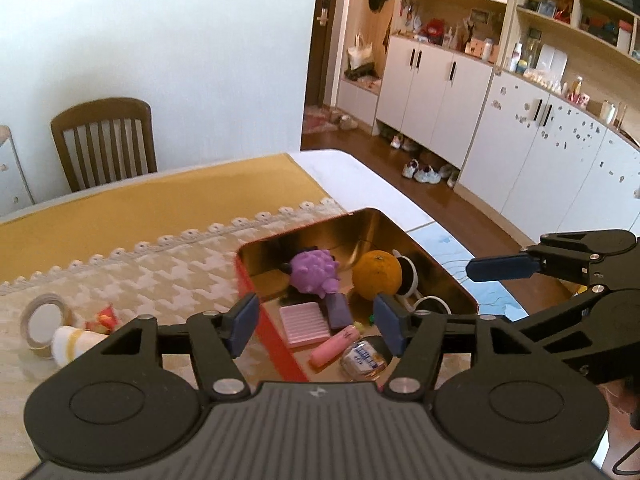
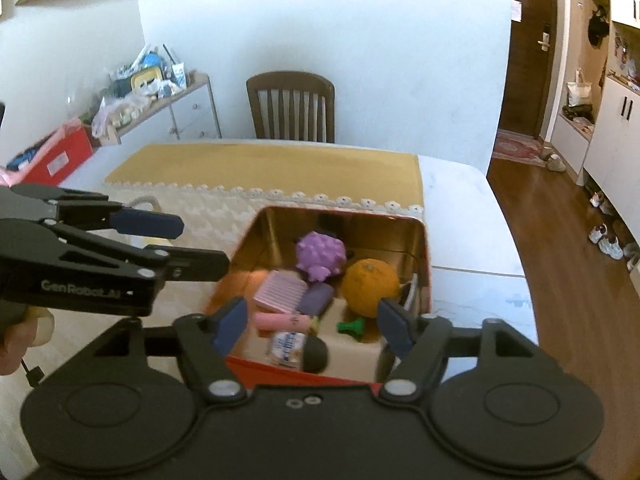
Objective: Organize rigid objects
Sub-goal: 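Withdraw both tools from the red tin back over the table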
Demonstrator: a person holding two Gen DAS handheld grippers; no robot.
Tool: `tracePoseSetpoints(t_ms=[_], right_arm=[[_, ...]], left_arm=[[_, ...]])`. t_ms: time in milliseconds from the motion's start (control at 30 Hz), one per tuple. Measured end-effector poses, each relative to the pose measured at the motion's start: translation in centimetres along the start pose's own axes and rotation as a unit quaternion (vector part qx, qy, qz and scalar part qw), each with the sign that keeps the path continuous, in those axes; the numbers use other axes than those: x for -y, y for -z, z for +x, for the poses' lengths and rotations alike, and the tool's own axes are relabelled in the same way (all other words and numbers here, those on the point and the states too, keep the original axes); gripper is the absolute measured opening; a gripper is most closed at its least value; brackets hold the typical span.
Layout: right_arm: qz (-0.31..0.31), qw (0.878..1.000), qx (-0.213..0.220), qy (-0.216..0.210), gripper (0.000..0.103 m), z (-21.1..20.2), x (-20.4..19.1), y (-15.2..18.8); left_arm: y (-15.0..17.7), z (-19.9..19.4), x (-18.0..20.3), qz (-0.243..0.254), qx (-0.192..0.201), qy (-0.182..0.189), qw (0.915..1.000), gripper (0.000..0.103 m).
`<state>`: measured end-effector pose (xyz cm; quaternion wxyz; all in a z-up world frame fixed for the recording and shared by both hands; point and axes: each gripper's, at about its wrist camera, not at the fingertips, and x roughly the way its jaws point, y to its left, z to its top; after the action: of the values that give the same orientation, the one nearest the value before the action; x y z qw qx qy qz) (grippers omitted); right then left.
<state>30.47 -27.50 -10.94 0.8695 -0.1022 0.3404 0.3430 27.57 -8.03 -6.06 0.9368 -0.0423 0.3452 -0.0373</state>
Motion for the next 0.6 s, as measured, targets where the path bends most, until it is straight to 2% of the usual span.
tracePoseSetpoints(t_ms=[433, 600], right_arm=[[0.003, 1.0, 0.017, 0.002, 0.084, -0.3, -7.1, -0.1], [-0.007, 1.0, 0.024, 0.004, 0.09, 0.1, -9.8, -0.4]], left_arm=[[2.8, -5.3, -6.5, -0.006, 0.023, -0.003, 0.9997, 0.069], [4.1, -6.7, -9.1, -0.002, 0.036, -0.017, 0.9992, 0.08]])
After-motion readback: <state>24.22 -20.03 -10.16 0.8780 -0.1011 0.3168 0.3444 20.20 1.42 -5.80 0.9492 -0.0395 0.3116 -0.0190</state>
